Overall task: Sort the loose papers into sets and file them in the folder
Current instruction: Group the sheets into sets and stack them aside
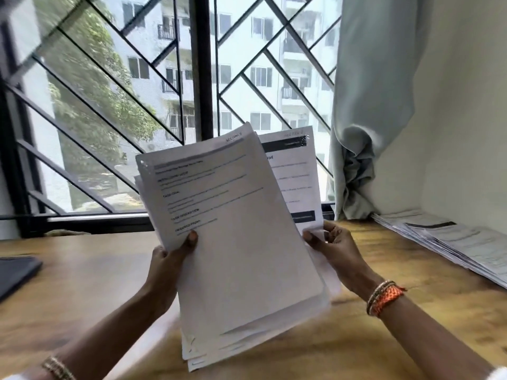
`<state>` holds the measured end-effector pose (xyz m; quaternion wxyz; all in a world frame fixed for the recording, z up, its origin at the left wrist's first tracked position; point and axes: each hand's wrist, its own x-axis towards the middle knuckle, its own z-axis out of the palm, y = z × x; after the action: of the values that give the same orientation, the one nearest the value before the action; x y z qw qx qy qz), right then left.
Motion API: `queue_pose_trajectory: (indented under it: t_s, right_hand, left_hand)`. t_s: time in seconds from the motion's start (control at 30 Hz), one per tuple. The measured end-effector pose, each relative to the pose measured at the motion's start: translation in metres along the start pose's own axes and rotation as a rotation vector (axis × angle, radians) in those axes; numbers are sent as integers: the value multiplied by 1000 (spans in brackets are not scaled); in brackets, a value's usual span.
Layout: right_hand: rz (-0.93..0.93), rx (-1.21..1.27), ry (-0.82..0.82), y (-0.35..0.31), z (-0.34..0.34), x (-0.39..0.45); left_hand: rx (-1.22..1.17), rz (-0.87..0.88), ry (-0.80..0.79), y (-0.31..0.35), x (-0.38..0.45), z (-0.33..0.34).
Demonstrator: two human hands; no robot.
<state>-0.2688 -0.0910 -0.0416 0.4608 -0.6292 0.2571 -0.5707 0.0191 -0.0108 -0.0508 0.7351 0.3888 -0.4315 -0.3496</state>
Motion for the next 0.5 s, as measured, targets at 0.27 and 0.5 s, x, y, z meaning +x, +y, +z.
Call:
queue_pose_trajectory:
  t_s: [0.27, 0.5]
  right_hand:
    - [7, 63, -57, -7, 8, -4]
    - [4, 25, -87, -5, 16, -7]
  left_hand:
    - [28, 25, -45, 2, 0, 1]
    - [18, -3, -57, 5, -3, 5]
